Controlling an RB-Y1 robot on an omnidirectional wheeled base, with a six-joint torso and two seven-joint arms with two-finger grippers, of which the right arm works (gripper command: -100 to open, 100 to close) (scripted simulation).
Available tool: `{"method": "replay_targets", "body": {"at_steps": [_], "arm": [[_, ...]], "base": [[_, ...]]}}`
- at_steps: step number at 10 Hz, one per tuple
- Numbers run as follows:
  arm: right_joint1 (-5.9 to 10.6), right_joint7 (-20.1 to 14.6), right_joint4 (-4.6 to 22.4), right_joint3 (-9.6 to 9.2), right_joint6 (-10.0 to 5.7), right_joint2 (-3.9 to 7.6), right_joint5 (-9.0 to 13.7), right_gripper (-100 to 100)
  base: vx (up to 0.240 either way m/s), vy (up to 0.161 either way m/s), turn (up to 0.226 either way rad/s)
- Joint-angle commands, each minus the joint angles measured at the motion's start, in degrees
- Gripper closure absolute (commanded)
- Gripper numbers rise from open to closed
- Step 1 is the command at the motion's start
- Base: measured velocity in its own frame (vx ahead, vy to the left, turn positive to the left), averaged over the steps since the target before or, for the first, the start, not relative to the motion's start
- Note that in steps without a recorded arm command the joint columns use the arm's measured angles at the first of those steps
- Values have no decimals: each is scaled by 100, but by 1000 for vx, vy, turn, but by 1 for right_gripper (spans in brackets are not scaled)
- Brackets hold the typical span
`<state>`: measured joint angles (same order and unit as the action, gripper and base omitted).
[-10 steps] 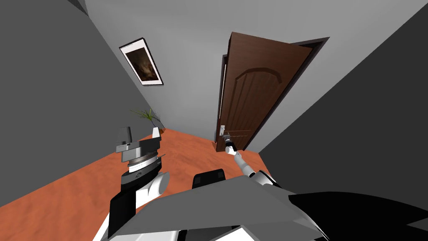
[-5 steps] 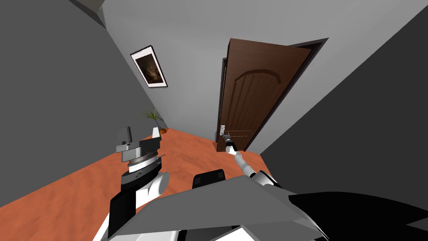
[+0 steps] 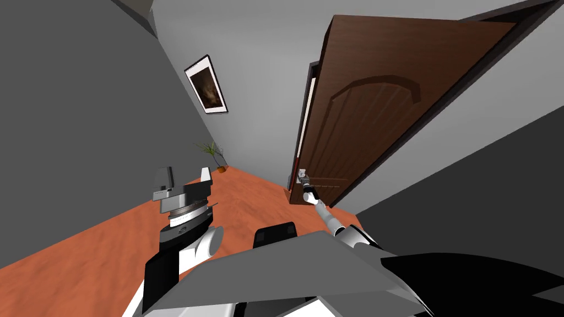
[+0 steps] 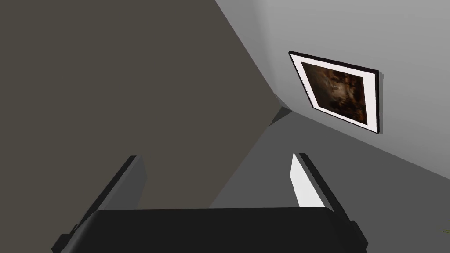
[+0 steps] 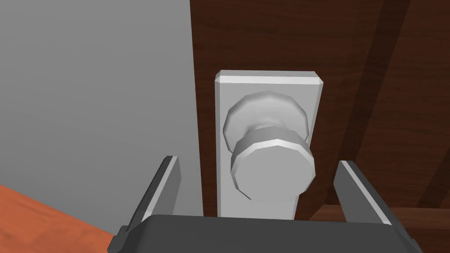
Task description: Pull the door open
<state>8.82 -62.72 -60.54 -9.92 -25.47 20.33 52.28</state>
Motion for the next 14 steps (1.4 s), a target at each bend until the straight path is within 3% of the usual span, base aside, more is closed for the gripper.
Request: {"method": "replay_targets", "body": {"at_steps": [1,2,3,4,9,10,14], "arm": [[-11,-197,101,-15,-80,173,16,-100],[-35,-310,145,19,-116,305,45,-100],[-19,-275,148,-21,-117,253,22,-100],[-19,-275,148,-21,-117,253,22,100],[-19,-275,148,-21,-117,253,22,100],[-77,-405,75,-147,-126,379,28,100],[-179,-659,-82,-396,-154,605,39,100]], "base": [[111,24,88],[116,19,136],[57,3,26],[-9,-2,-32],[-10,-3,1],[-126,-74,144],[-216,-73,134]]}}
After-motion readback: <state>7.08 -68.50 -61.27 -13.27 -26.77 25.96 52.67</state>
